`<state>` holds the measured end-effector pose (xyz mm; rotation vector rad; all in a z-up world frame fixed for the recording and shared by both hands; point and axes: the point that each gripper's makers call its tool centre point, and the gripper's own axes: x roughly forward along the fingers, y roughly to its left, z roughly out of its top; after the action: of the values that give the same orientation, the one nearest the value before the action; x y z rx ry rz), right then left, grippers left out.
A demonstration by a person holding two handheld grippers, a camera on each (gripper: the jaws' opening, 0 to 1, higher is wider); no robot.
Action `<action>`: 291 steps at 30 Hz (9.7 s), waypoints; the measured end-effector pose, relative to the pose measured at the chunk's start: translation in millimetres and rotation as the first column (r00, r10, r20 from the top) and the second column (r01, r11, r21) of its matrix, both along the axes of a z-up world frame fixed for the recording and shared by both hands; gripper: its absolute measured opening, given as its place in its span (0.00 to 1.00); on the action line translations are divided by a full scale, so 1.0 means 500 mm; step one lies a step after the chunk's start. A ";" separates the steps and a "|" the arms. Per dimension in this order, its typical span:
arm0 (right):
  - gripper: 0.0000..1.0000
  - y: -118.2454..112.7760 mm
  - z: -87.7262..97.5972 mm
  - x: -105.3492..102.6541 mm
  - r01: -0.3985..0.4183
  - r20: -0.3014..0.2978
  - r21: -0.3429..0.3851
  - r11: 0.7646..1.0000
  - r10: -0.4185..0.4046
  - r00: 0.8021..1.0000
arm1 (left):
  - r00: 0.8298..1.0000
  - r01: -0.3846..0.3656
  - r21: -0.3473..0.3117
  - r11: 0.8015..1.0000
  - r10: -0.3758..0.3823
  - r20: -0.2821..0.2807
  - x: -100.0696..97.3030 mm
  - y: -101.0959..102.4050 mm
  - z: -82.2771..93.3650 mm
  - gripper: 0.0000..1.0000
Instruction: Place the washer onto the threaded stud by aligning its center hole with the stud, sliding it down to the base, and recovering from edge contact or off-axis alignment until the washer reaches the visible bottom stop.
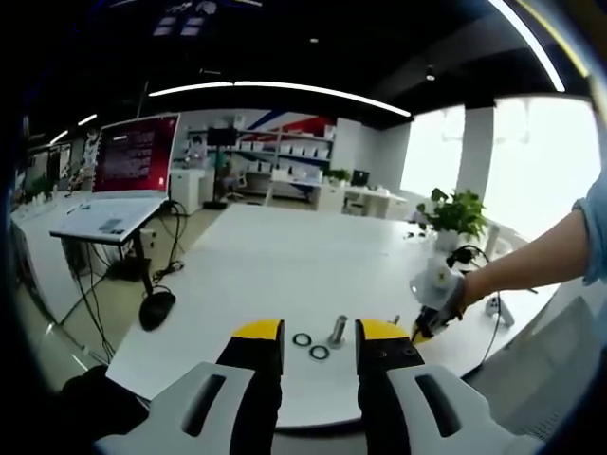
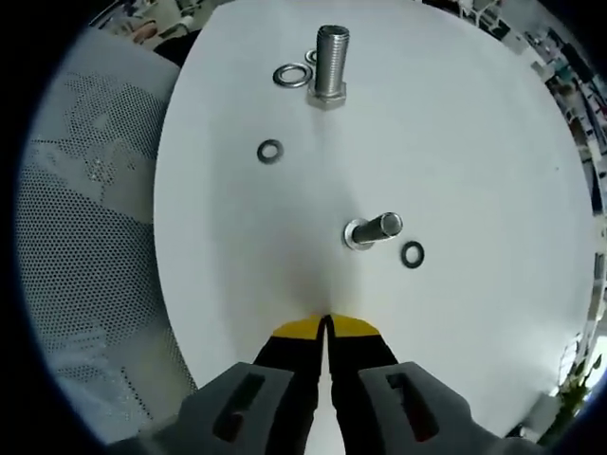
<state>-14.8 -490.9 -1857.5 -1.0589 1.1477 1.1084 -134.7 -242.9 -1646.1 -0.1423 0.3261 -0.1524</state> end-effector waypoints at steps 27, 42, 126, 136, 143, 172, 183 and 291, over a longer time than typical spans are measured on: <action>0.04 -0.005 0.003 -0.002 0.051 -0.011 0.119 0.992 -0.050 0.999 | 1.000 0.006 0.004 1.000 -0.006 -0.006 -0.002 -0.003 -0.002 0.28; 0.06 -0.001 0.000 -0.007 -0.102 0.036 0.014 0.995 0.102 0.994 | 1.000 0.016 0.010 1.000 -0.016 -0.013 -0.004 -0.005 -0.004 0.28; 0.14 0.241 0.005 -0.051 -0.116 -0.014 0.171 0.978 0.120 0.993 | 1.000 0.011 0.000 1.000 -0.011 0.006 -0.002 -0.004 0.001 0.28; 0.14 0.212 0.015 -0.070 -0.114 -0.046 0.153 0.982 0.122 0.991 | 1.000 0.012 0.000 1.000 -0.012 0.004 -0.001 -0.003 0.001 0.27; 0.13 0.198 0.039 -0.068 -0.097 -0.052 0.162 0.982 0.107 0.993 | 1.000 0.014 -0.004 1.000 -0.014 0.006 0.000 -0.005 0.002 0.27; 0.13 0.181 0.160 -0.013 -0.096 0.003 0.202 0.975 0.097 0.995 | 1.000 0.014 -0.001 1.000 -0.014 -0.002 -0.001 -0.004 0.000 0.27; 0.13 0.187 0.184 0.010 -0.106 0.016 0.201 0.974 0.105 0.994 | 1.000 0.012 0.000 1.000 -0.012 0.000 -0.001 -0.003 0.000 0.27; 0.13 0.121 0.188 0.063 -0.014 -0.022 0.149 0.989 0.017 1.000 | 1.000 0.015 0.004 1.000 -0.015 -0.009 -0.003 -0.004 -0.003 0.27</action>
<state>16.5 -430.5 -1763.8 -0.9421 1.0591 1.2026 -136.3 -244.9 -1647.4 -0.1367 0.3363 -0.1664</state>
